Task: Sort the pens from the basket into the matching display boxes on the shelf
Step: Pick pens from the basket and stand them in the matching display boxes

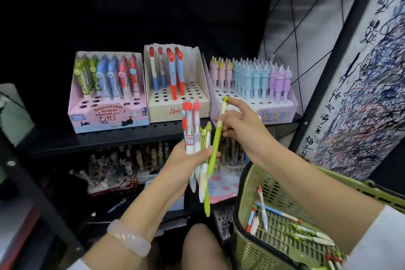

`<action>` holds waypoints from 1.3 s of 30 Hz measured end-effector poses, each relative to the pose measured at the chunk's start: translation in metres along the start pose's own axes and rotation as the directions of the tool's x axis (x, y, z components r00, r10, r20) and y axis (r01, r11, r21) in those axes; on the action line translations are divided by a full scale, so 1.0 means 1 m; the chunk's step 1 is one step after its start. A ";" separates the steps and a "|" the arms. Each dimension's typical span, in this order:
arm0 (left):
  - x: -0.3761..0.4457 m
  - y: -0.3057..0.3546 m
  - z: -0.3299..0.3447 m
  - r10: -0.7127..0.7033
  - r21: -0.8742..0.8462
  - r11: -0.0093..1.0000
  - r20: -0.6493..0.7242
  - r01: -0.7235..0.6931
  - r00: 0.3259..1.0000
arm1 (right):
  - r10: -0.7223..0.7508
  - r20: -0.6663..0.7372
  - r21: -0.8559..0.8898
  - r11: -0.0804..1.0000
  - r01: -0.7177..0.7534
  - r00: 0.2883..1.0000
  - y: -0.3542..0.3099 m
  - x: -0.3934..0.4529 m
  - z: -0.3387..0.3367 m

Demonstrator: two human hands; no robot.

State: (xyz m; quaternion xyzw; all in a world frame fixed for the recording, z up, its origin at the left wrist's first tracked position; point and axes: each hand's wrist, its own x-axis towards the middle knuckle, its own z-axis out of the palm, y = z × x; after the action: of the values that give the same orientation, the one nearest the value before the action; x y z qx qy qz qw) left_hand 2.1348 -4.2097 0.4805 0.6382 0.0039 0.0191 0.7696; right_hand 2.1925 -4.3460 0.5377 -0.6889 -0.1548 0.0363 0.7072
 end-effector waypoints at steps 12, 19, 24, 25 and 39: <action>-0.003 0.009 -0.041 0.106 0.003 0.994 -0.162 -0.107 0.981 | -0.012 0.106 -0.083 0.996 0.021 0.994 -0.010 0.019 0.034; 0.008 0.033 -0.077 0.147 -0.048 0.985 -0.291 -0.168 0.945 | -0.398 -0.115 -0.359 0.871 0.335 0.910 -0.055 0.081 0.036; 0.029 0.056 -0.086 0.198 -0.044 0.974 -0.310 -0.222 0.930 | -0.509 -0.199 -0.604 0.736 0.304 0.837 -0.068 0.136 0.036; 0.033 0.059 -0.086 0.204 -0.049 0.972 -0.303 -0.229 0.931 | -0.501 -0.185 -0.643 0.713 0.281 0.846 -0.067 0.147 0.038; 0.063 0.076 -0.091 0.176 -0.031 0.981 -0.262 -0.191 0.949 | -0.333 0.022 -0.832 0.517 0.202 0.943 -0.042 0.216 0.058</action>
State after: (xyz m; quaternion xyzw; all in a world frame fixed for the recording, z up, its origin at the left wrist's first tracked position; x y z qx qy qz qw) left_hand 2.1927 -4.1043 0.5399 0.6060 0.0440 0.1736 0.7750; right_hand 2.3753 -4.2347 0.6159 -0.9068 -0.2077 -0.1979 0.3090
